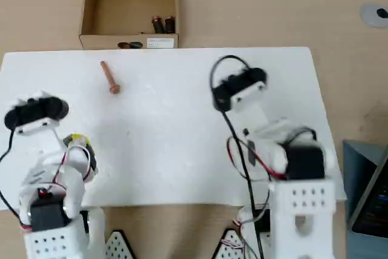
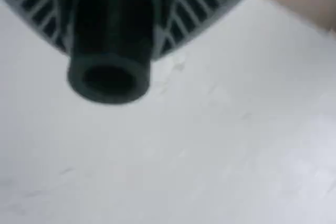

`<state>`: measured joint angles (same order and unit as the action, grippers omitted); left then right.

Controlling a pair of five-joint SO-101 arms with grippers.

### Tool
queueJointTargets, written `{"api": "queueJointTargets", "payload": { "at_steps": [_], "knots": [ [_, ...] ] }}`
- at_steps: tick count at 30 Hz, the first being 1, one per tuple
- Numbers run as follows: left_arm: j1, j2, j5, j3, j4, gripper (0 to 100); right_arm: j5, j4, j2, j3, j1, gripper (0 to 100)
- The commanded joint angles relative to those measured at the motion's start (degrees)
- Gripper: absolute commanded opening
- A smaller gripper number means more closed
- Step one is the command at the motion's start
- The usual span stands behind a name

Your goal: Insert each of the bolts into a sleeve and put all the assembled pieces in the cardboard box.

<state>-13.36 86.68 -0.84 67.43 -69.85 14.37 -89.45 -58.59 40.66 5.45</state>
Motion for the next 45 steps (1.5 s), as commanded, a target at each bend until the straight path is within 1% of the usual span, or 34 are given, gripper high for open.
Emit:
{"api": "queueJointTargets", "payload": {
  "at_steps": [1, 8, 19, 22, 30, 32, 34, 37, 45],
  "knots": [
    [0.0, -11.0, 0.4, -11.7, -0.3, 1, -1.7, 3.0, -5.6, 2.2, -2.9, 1.0],
    [0.1, -36.1, 0.1, -30.2, -0.4, 1, -6.9, 5.0, -8.6, 5.4, -3.5, 1.0],
    [0.2, -67.5, 0.2, -52.3, -0.4, 1, -8.3, 4.9, -8.5, 5.4, -3.6, 1.0],
    [0.5, -74.2, 0.4, -57.8, -0.4, 1, -8.3, 4.9, -8.5, 5.5, -3.6, 1.0],
    [5.5, -89.3, 0.4, -75.0, -6.7, 1, -8.3, 4.9, -8.5, 5.5, -3.6, 1.0],
    [5.6, -92.9, 0.5, -78.8, -6.9, 3, -8.3, 4.9, -8.5, 5.5, -3.6, 1.0],
    [6.0, -96.5, 0.6, -81.8, -7.4, 9, -8.3, 4.9, -8.5, 5.5, -3.6, 1.0],
    [6.2, -100.9, 3.0, -86.1, -8.6, 14, -8.3, 4.9, -8.5, 5.5, -3.6, 1.0],
    [6.3, -112.8, 3.3, -94.3, -9.1, 15, -8.3, 4.9, -8.5, 5.5, -3.6, 1.0]
  ]
}}
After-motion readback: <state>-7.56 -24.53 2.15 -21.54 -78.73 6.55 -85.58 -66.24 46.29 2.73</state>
